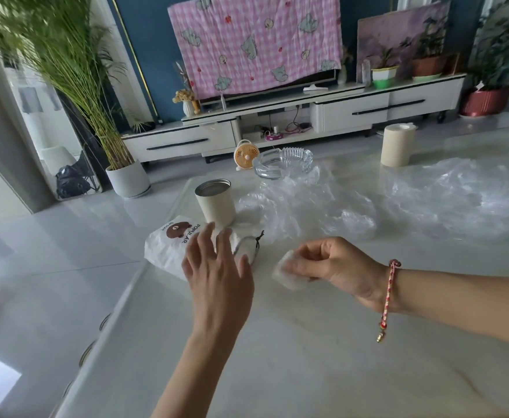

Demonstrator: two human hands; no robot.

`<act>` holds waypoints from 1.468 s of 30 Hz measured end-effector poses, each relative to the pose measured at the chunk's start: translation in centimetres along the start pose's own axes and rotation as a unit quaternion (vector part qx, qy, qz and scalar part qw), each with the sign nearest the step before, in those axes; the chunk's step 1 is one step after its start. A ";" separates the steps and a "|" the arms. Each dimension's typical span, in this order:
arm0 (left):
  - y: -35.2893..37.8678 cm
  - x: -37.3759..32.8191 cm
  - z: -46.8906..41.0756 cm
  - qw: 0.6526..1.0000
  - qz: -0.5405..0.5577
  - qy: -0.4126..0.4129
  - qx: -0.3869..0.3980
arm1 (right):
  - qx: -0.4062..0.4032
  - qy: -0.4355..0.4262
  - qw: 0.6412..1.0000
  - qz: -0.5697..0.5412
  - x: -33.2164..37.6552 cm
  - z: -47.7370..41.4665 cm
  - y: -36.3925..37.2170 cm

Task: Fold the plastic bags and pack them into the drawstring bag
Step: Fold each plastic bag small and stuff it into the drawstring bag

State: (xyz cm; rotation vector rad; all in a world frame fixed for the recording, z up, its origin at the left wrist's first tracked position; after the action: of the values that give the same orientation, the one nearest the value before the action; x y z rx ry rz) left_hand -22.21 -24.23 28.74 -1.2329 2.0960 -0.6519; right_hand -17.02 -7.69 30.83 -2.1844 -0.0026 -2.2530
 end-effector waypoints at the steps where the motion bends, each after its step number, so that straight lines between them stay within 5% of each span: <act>1: 0.7 0.6 -0.1 0.999 -0.011 0.006 0.037 | -0.001 0.008 1.000 0.005 -0.2 -0.1 -0.1; 5: 2.4 3.0 -0.2 0.985 -0.065 -0.035 0.153 | 0.018 0.018 0.999 0.038 -0.7 -0.2 0.0; 12: 2.3 2.8 -0.8 0.995 -0.005 -0.014 0.100 | -0.016 -0.127 0.976 0.174 -0.3 -0.4 1.2; 16: -0.3 -0.8 0.0 0.984 0.164 -0.018 0.074 | -0.020 -0.223 0.955 0.194 1.2 -1.8 1.8; 18: -1.4 -1.7 0.9 0.973 0.218 -0.014 0.076 | -0.041 -0.314 0.909 0.270 1.6 -2.3 2.0; 21: -1.8 -1.6 1.6 0.966 0.249 -0.002 0.073 | -0.123 -0.477 0.784 0.377 2.1 -2.9 2.3; 23: -1.9 -1.7 1.8 0.961 0.266 0.028 0.069 | -0.142 -0.511 0.733 0.426 2.5 -3.7 2.7; 25: -1.5 -2.2 2.3 0.960 0.260 0.073 0.074 | -0.131 -0.482 0.730 0.465 2.7 -4.9 3.1; 29: 0.5 -1.2 3.5 0.980 0.128 0.117 0.094 | 0.022 -0.253 0.832 0.494 0.8 -6.2 3.4; 32: 2.1 0.1 4.0 0.974 0.019 0.161 0.160 | 0.089 -0.154 0.858 0.483 -0.5 -6.4 2.1; 36: 3.0 0.4 4.6 0.966 -0.063 0.170 0.185 | 0.035 -0.107 0.878 0.465 -1.0 -6.3 -1.9; 40: 3.5 1.3 4.2 0.967 -0.104 0.177 0.151 | -0.115 -0.076 0.844 0.518 -2.4 -7.0 -7.7; 44: 4.2 2.9 3.0 0.956 -0.157 0.131 0.211 | -0.243 -0.002 0.836 0.492 -2.7 -6.9 -12.3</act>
State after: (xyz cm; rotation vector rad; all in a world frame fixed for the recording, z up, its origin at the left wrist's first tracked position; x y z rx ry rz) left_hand -23.66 -25.28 23.11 -1.2873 1.8313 -1.3938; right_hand -23.84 4.60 27.93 -1.6459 1.4546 -1.6860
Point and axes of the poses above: each hand's wrist, its own z-axis away from the middle knuckle, its own y-axis out of the palm, x = y × z, the point moved 2 cm from there along -z, towards the middle knuckle, and after that the axes turned 7 degrees about -z, right-handed, at the moved point
